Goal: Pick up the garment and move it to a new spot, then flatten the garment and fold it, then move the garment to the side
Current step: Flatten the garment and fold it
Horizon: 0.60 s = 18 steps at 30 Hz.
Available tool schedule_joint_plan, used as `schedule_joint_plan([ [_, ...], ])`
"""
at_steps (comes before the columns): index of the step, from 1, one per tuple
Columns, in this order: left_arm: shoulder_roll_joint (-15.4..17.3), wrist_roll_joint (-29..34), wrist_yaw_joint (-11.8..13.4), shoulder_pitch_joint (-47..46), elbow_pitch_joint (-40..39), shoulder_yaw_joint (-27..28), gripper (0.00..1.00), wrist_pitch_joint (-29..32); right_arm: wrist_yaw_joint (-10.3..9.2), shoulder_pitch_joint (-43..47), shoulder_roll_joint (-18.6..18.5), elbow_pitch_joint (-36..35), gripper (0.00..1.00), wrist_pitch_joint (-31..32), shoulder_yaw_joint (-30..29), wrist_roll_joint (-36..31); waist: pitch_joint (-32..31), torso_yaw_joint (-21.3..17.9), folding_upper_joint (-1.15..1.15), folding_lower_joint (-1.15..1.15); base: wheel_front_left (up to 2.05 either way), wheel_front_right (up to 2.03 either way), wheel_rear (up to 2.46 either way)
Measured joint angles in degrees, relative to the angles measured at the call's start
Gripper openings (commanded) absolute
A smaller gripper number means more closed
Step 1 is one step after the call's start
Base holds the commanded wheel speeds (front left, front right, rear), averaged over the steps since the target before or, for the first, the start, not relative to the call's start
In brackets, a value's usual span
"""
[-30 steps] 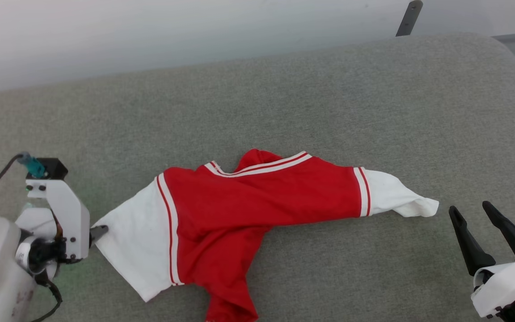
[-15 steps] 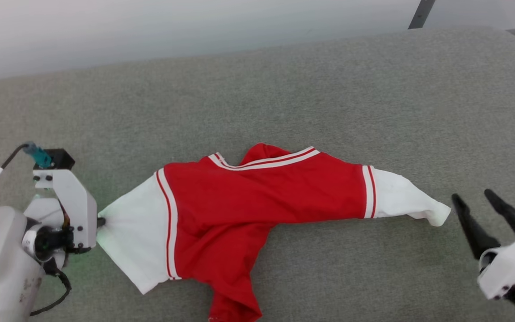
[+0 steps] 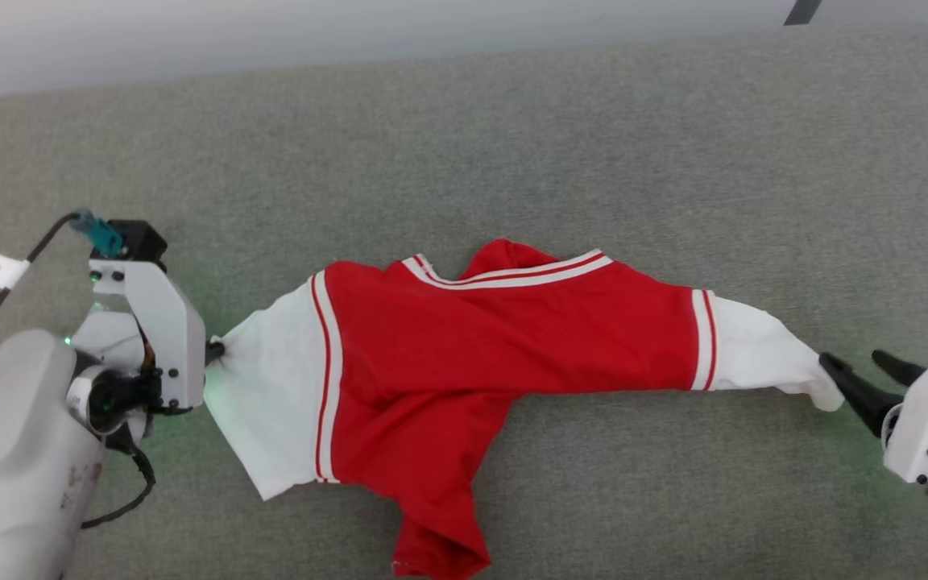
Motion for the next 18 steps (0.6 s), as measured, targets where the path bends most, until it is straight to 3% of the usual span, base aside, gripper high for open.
schedule_joint_plan([
  [9,-0.6,-0.5,-0.3,-1.5,-0.2,-0.9,0.00,-0.4,0.00,-3.8,0.5,9.1,1.00,3.9,3.6,1.3,1.7,1.4,0.00,0.00,0.00,0.00,0.00],
  [10,-0.6,-0.5,-0.3,-1.6,-0.2,-1.0,0.00,-0.5,0.01,-4.3,0.4,9.9,0.89,4.2,4.0,1.6,1.8,1.5,0.00,0.00,0.00,0.00,0.00],
  [11,-0.7,-0.5,-0.3,-1.8,-0.2,-1.1,0.00,-0.5,0.00,-4.7,0.3,10.5,0.31,4.2,4.5,1.7,1.9,1.6,0.00,0.00,0.00,0.00,0.00],
  [12,-0.7,-0.6,-0.3,-2.0,-0.2,-1.2,0.00,-0.5,0.01,-5.3,0.1,11.3,0.00,4.2,4.9,1.8,2.0,1.6,0.00,0.00,0.00,0.00,0.00],
  [18,-0.8,-1.0,-0.3,-2.6,0.4,-1.7,0.00,-0.5,-0.03,-7.9,-0.6,14.4,0.00,4.8,6.8,4.0,1.6,1.7,0.00,0.00,0.00,0.00,0.00],
])
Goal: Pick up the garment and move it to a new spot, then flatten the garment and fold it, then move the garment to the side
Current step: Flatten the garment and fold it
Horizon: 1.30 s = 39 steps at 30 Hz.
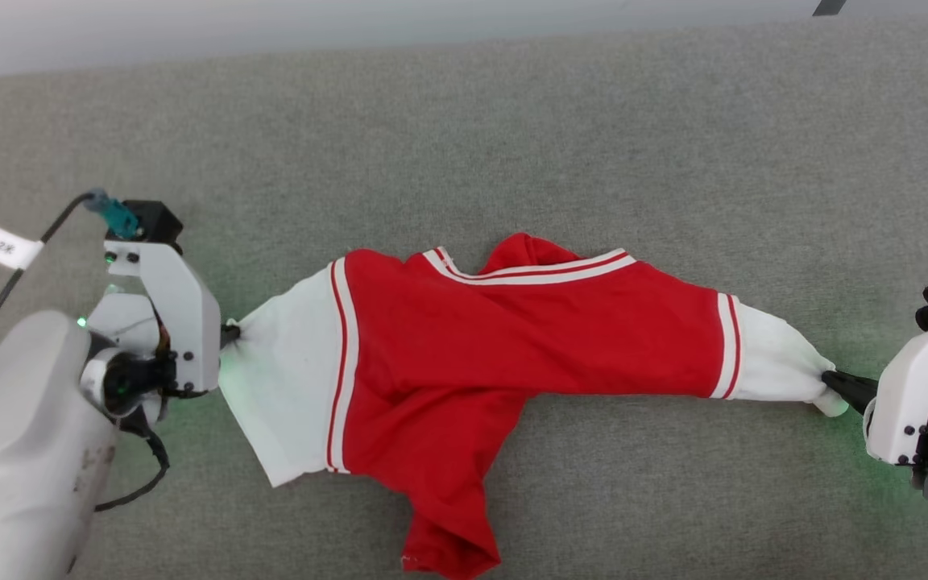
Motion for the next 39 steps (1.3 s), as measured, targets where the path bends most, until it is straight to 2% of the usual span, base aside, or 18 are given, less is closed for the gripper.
schedule_joint_plan([
  [4,-0.4,0.0,0.0,-1.1,0.1,-0.9,0.00,0.8,0.01,-1.7,-0.5,0.5,0.00,0.5,0.9,1.5,-1.5,-0.1,0.00,0.00,0.00,0.00,0.00],
  [10,-1.2,0.5,0.0,-6.6,-1.9,-2.7,0.00,2.4,0.01,-7.6,-2.5,-2.4,0.00,-0.1,2.0,2.7,-5.0,0.0,0.00,0.00,0.00,0.00,0.00],
  [19,-2.8,2.1,0.0,-18.4,-3.1,-4.6,0.00,1.2,0.01,-22.0,-3.7,-5.2,0.00,-6.0,8.9,0.7,-11.6,0.4,0.00,0.00,0.00,0.00,0.00],
  [26,-2.9,4.5,0.0,-28.7,-0.5,-4.6,0.00,-4.6,0.02,-35.5,-2.2,-0.2,0.00,-15.9,15.3,-1.9,-16.0,0.2,0.00,0.00,0.00,0.00,0.00],
  [32,-3.0,5.1,0.0,-34.8,1.0,-5.9,0.00,-10.2,0.02,-45.0,-0.3,8.0,0.00,-24.1,17.3,-2.7,-18.4,0.1,0.00,0.00,0.00,0.00,0.00],
  [39,-2.8,3.9,0.0,-38.9,2.8,-7.8,0.00,-11.4,0.02,-52.4,0.3,14.3,0.00,-26.4,22.3,-1.1,-18.9,0.5,0.00,0.00,0.00,0.00,0.00],
])
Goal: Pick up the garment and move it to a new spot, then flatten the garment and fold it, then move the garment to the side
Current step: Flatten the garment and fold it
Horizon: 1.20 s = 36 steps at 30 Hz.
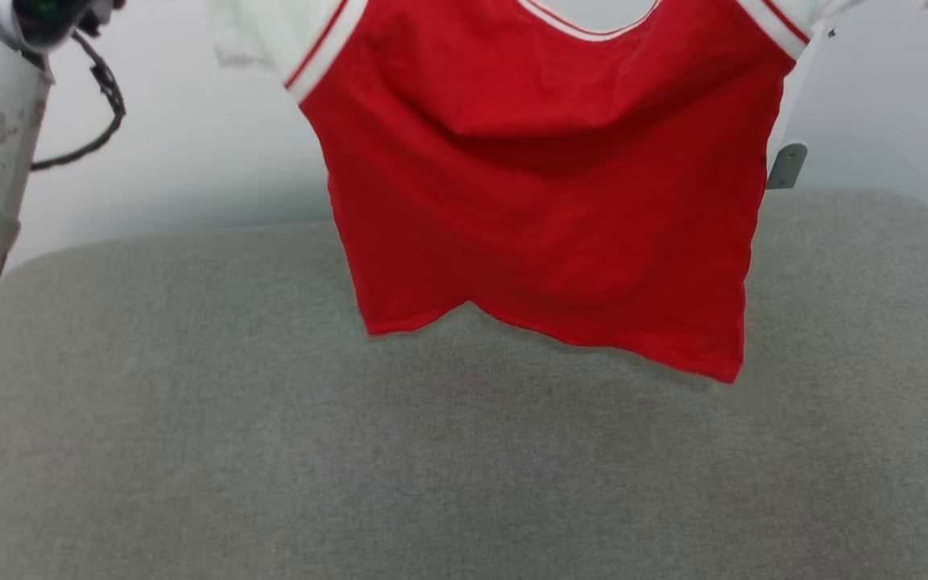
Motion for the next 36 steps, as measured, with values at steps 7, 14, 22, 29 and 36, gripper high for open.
schedule_joint_plan([
  [7,-0.5,-1.1,0.0,-2.6,0.4,-1.6,0.00,-1.4,0.00,-4.5,-1.3,3.7,0.00,-1.7,3.5,2.1,2.9,0.3,0.00,0.00,0.00,0.00,0.00],
  [14,-1.4,0.8,0.0,-8.7,1.5,-2.6,0.00,-6.4,0.01,-12.3,-1.5,9.0,0.00,-9.0,4.4,-0.6,9.9,0.7,0.00,0.00,0.00,0.00,0.00],
  [22,-7.2,5.6,1.9,-17.6,8.9,-2.3,0.00,-23.6,0.02,-22.3,-0.2,22.4,0.00,-26.7,0.4,-13.5,20.2,1.8,0.00,0.00,0.00,0.00,0.00],
  [29,-8.8,7.8,2.7,-27.5,12.5,0.3,0.00,-41.3,0.01,-26.7,-1.6,9.9,0.00,-27.6,-16.4,-34.1,28.9,3.9,0.00,0.00,0.00,0.00,0.00],
  [36,-9.3,6.9,0.8,-24.0,16.1,0.8,0.00,-45.6,0.02,-15.5,2.5,5.5,0.00,-27.5,-24.8,-43.2,35.9,6.6,0.00,0.00,0.00,0.00,0.00],
])
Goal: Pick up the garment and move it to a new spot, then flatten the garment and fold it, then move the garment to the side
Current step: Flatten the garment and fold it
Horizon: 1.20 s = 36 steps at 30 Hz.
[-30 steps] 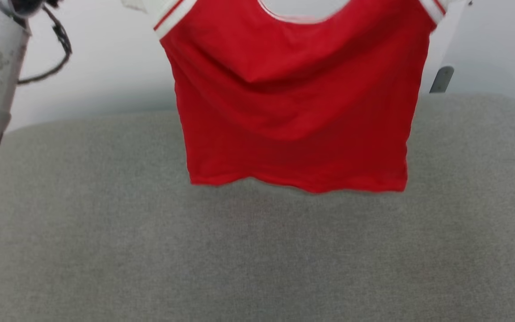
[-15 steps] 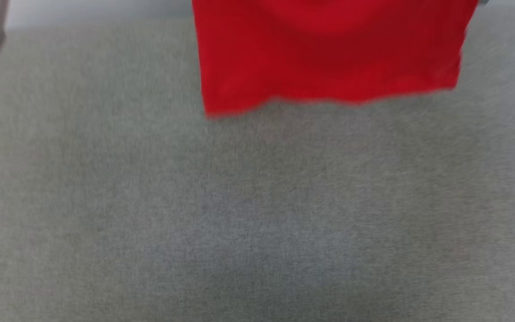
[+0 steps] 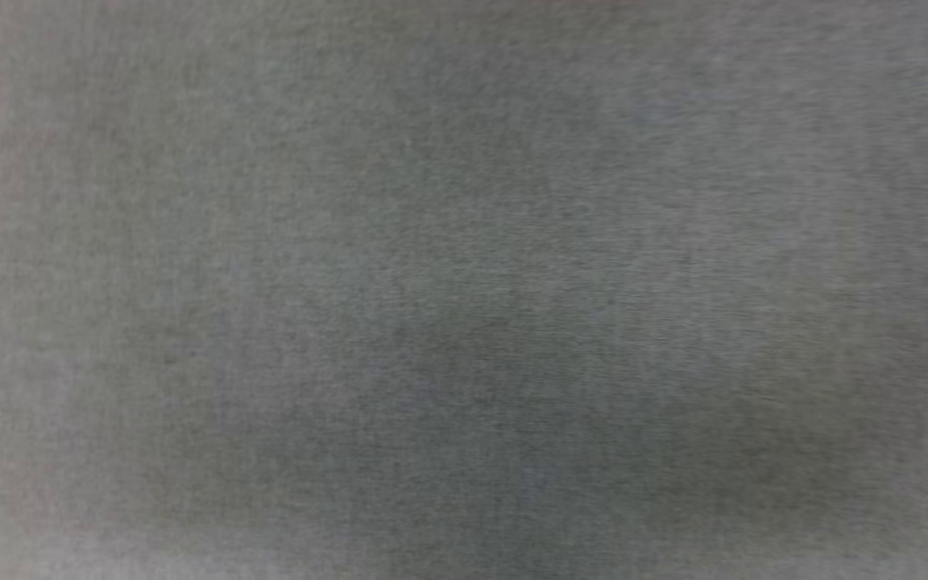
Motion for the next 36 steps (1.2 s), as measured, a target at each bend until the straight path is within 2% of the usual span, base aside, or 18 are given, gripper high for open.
schedule_joint_plan([
  [6,-0.1,-1.1,-0.6,6.7,-0.6,0.8,0.00,-0.3,0.01,8.0,0.7,-1.4,0.00,0.0,0.0,0.4,1.6,3.3,0.00,0.00,0.00,0.00,0.00],
  [11,0.3,-3.5,-0.7,15.2,-2.2,-1.9,0.00,0.1,0.01,15.5,-0.7,-1.9,0.00,0.0,3.6,6.3,-0.6,4.7,0.00,0.00,0.00,0.00,0.00],
  [14,1.9,-6.7,-0.8,20.6,-4.9,-4.8,0.00,2.0,0.00,20.7,-2.5,-2.9,0.00,0.0,6.3,10.7,-2.8,5.1,0.00,0.00,0.00,0.00,0.00],
  [18,6.2,-11.4,-0.8,29.1,-9.9,-8.8,0.00,5.5,0.01,29.8,-5.4,-4.8,0.00,0.2,11.7,17.4,-6.4,5.2,0.00,0.00,0.00,0.00,0.00],
  [23,13.3,-14.8,-0.8,40.7,-17.2,-13.3,0.00,8.5,0.01,41.6,-9.3,-9.8,0.00,2.1,15.7,26.0,-11.5,4.8,0.00,0.00,0.00,0.00,0.00],
  [27,18.8,-17.9,-0.7,50.1,-22.9,-14.1,0.00,10.0,0.01,51.5,-12.9,-15.8,0.00,3.7,18.4,31.2,-15.6,4.1,0.00,0.00,0.00,0.00,0.00],
  [31,23.9,-21.1,2.4,60.8,-30.6,-14.2,0.00,11.2,0.01,61.4,-16.4,-20.4,0.00,4.3,18.5,34.4,-19.5,3.2,0.00,0.00,0.00,0.00,0.00],
  [36,30.9,-24.7,8.4,74.5,-42.4,-14.8,0.00,11.9,0.01,74.2,-18.2,-26.5,0.00,4.9,17.0,34.8,-24.0,2.0,0.00,0.00,0.00,0.00,0.00],
])
